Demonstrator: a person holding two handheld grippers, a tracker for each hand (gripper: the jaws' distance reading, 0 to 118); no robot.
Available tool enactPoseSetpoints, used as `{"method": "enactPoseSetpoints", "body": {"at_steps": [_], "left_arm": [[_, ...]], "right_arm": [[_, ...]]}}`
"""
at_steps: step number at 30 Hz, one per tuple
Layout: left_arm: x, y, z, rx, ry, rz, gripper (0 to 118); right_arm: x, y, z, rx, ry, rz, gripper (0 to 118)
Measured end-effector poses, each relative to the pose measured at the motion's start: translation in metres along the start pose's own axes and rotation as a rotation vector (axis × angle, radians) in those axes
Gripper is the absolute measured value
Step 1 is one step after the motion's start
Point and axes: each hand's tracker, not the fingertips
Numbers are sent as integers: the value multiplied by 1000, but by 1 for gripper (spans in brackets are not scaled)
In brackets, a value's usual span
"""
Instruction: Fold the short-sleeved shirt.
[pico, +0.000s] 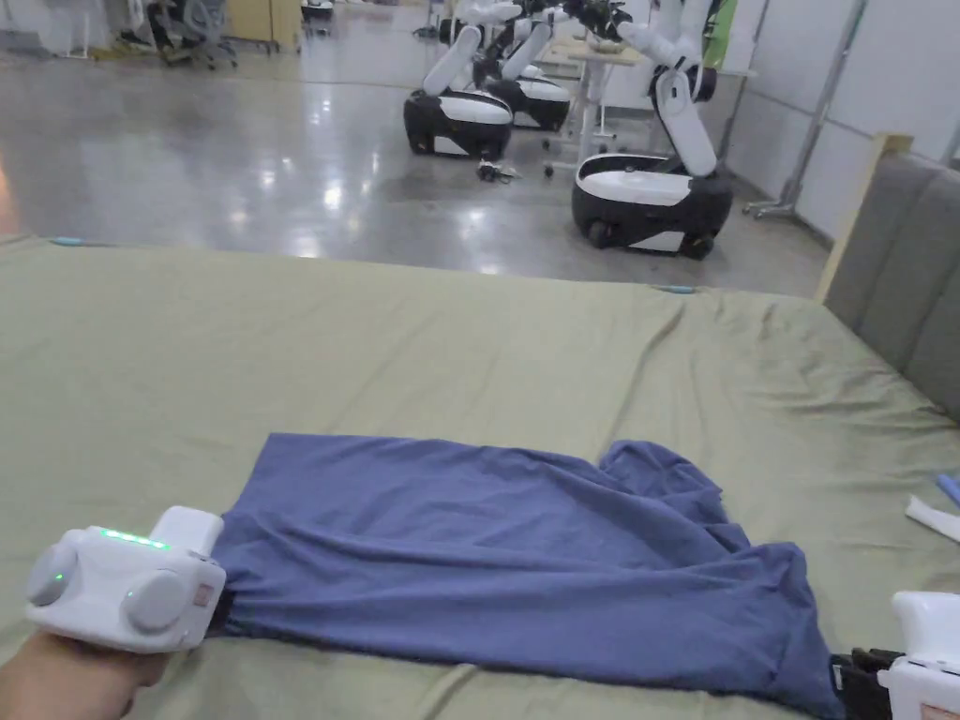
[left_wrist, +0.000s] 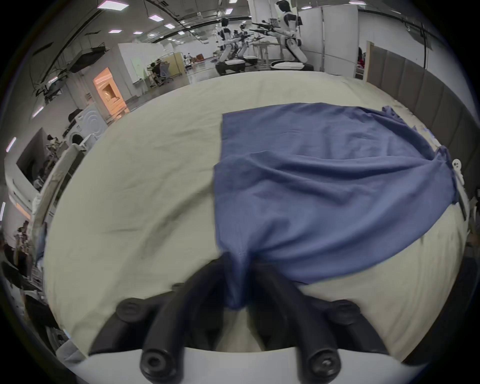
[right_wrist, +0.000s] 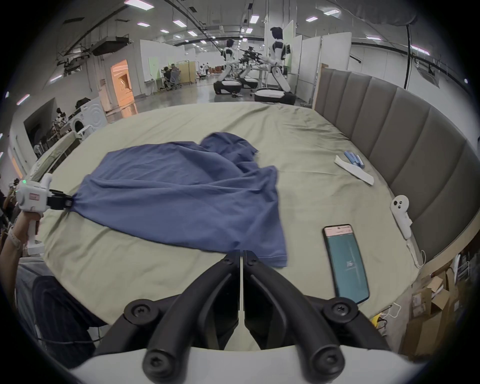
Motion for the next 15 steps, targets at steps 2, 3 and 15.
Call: {"method": "enactPoseSetpoints", "body": {"at_steps": [2,3,15], "left_arm": [[5,-1,5,4,29,3,9],[7,-1,7,4,32,-17,9],[24,15,55,62,23,8,9]], "right_arm": [[18,3,-14,-17,-15,-4,5],[26,6,-23,-26,-17,-9,24],[37,10,-132,-238,53,12,42]]}}
